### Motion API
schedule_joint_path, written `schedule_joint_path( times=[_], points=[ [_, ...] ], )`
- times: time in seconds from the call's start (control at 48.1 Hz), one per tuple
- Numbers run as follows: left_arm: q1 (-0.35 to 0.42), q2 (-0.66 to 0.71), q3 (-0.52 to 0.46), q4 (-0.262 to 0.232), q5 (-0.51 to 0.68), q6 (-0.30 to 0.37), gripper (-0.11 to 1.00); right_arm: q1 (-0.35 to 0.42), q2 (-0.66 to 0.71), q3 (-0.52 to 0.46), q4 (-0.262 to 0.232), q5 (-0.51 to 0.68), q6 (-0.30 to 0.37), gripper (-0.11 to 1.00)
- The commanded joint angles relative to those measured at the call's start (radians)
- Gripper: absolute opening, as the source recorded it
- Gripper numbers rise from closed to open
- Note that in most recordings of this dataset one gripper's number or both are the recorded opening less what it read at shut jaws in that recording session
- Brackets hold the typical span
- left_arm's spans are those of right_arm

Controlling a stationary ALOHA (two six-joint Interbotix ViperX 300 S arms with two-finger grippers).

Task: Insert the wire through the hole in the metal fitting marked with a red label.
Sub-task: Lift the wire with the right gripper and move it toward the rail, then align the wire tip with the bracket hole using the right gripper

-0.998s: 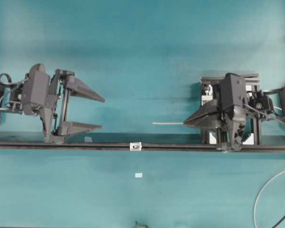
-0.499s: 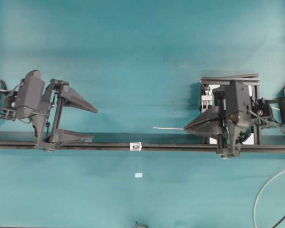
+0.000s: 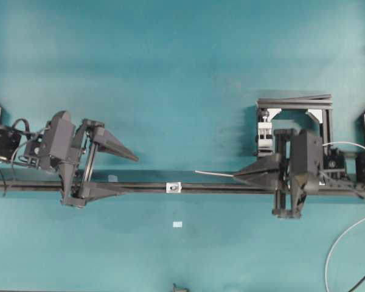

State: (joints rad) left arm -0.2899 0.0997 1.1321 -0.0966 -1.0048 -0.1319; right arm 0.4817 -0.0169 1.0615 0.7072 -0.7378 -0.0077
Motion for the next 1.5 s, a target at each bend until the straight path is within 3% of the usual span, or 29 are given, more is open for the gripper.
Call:
schedule_joint_path(
  times=[0.0, 0.499, 0.686, 1.476],
  points=[
    [-0.015, 0.025, -0.009, -0.002, -0.069, 0.002, 0.82, 0.031, 0.02, -0.023, 0.025, -0.06, -0.002, 0.0],
    [-0.032, 0.158, -0.057, -0.002, -0.155, 0.008, 0.82, 0.081, 0.1, -0.067, 0.054, -0.078, 0.0, 0.0],
    [-0.032, 0.181, -0.058, -0.002, -0.196, 0.046, 0.82, 0.097, 0.117, -0.067, 0.089, -0.08, 0.0, 0.0],
    [-0.032, 0.235, -0.095, 0.0, -0.21, 0.061, 0.81, 0.104, 0.141, -0.078, 0.092, -0.08, 0.002, 0.0]
  ],
)
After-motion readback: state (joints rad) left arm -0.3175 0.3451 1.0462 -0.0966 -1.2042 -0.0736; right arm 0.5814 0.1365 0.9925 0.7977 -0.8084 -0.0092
